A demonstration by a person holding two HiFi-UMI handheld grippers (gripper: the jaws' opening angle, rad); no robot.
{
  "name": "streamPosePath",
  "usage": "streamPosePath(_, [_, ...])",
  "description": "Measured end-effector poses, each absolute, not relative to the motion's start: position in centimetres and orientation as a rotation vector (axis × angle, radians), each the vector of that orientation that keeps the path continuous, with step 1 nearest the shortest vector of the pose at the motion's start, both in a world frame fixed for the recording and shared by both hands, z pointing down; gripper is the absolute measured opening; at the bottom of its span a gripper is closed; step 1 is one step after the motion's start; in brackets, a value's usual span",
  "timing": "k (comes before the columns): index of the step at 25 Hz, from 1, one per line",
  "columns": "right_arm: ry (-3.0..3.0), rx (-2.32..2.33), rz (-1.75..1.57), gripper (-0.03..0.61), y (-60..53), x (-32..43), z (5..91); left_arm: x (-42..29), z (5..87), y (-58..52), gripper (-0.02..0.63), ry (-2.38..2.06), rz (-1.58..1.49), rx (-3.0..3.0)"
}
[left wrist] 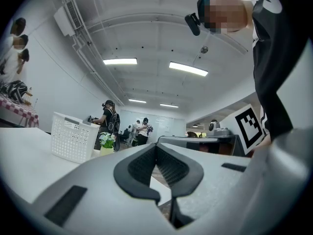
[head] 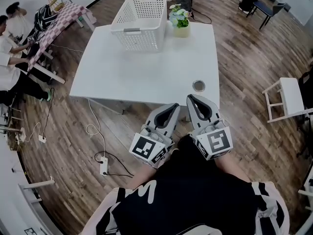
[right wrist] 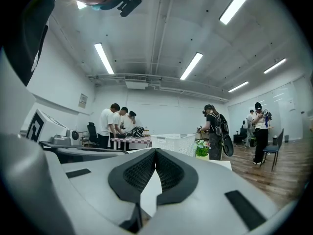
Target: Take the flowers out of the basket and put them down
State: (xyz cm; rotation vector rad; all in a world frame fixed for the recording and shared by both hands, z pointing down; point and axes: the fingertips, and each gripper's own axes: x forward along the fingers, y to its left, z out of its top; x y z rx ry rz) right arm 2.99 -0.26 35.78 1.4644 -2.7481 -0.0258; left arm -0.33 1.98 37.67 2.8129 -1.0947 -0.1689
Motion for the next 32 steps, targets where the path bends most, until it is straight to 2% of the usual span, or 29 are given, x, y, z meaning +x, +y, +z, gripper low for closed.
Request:
streamPosePath(22, [-2.757, 1.516, -0.014, 0.018, 6.0, 5.1, 35.2, 2.5, 37.2, 7.8, 0.005, -1.029, -0.157, 2.850])
streamPosePath(32, [-2.763, 1.514, 0.003, 0.018, 12.1, 9.9, 35.0, 7.4, 36.9, 14.1, 0.005, -1.038, -0.171, 2.849])
